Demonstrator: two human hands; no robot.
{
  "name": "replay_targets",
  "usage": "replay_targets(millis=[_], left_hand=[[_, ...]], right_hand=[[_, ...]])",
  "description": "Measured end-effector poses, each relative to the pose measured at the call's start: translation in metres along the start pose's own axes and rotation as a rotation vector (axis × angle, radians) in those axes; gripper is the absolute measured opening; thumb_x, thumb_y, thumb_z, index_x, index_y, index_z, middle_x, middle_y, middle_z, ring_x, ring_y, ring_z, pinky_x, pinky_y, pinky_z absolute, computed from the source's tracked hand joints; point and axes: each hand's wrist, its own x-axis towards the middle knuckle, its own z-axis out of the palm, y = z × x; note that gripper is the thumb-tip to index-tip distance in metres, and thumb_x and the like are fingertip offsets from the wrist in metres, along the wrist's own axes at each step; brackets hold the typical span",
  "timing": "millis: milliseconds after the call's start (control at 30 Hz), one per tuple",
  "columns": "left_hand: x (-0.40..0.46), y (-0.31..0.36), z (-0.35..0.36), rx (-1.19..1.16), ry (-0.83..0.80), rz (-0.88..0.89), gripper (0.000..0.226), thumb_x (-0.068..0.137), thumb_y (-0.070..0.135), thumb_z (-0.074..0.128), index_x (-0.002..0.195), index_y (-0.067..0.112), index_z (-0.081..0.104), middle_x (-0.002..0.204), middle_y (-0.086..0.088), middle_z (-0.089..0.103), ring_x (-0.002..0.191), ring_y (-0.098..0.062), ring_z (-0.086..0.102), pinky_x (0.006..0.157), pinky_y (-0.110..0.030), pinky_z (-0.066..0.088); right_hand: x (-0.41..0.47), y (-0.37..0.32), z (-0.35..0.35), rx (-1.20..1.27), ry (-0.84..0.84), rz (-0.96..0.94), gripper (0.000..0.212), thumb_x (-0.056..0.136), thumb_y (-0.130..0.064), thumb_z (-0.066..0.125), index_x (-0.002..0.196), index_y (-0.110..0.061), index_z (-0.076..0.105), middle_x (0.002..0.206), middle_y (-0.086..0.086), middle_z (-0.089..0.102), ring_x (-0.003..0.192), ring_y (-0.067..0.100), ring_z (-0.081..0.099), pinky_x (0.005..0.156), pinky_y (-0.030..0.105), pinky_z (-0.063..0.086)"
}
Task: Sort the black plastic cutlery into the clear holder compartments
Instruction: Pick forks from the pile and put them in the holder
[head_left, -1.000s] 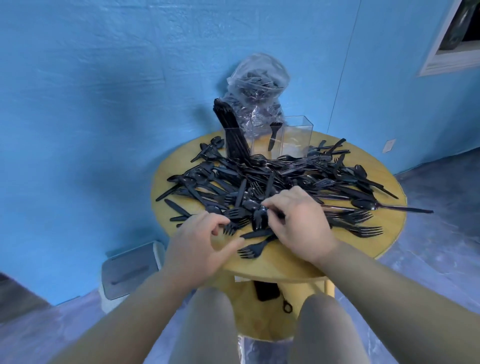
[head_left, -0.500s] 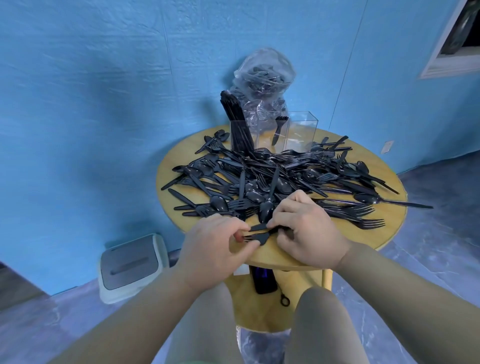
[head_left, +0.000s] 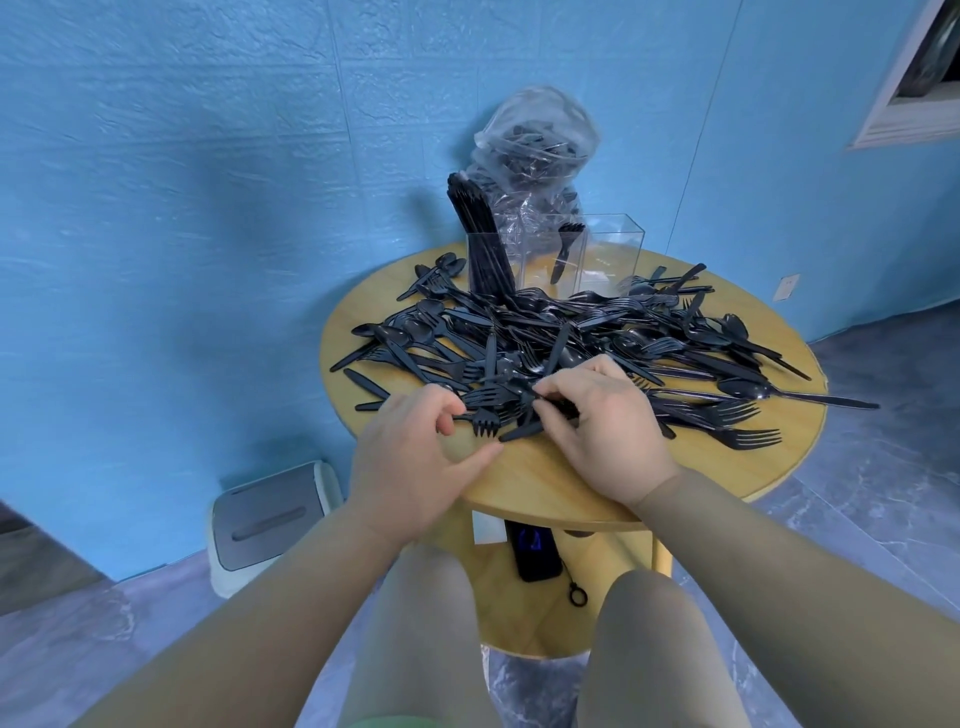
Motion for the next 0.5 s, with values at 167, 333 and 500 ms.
replay_targets(millis=[167,333,500], left_hand=[[0.006,0.013,0.008,0.075,-0.035,-0.042,0.036,0.078,0.06,0.061,0.094,0.028,0.056,0.076,0.016,0.06,0.082,-0.007,0.05,0.066,-0.025,0.036],[0.007,0.009,0.007,0.105,-0.017,-0.001,0.022,0.084,0.05,0.061,0.09,0.03,0.066,0.076,0.017,0.062,0.079,-0.01,0.052,0.065,-0.027,0.04],[0.007,-0.007,0.003,0.057,0.036,-0.018,0.014,0.084,0.035,0.067,0.091,0.023,0.071,0.078,0.015,0.061,0.076,-0.007,0.05,0.062,-0.017,0.036]], right_hand=[[0.006,0.001,0.003,-0.033,0.151,0.016,0.01,0.084,-0.014,0.066,0.093,-0.011,0.068,0.072,0.0,0.064,0.074,0.024,0.056,0.056,0.031,0.049],[0.005,0.006,0.005,-0.057,0.155,0.05,0.012,0.085,-0.017,0.061,0.094,-0.012,0.068,0.079,0.002,0.067,0.076,0.026,0.06,0.058,0.032,0.049],[0.008,0.004,0.007,-0.055,0.129,0.008,0.015,0.087,-0.017,0.059,0.097,-0.01,0.067,0.084,0.005,0.063,0.067,0.025,0.062,0.051,0.033,0.051]])
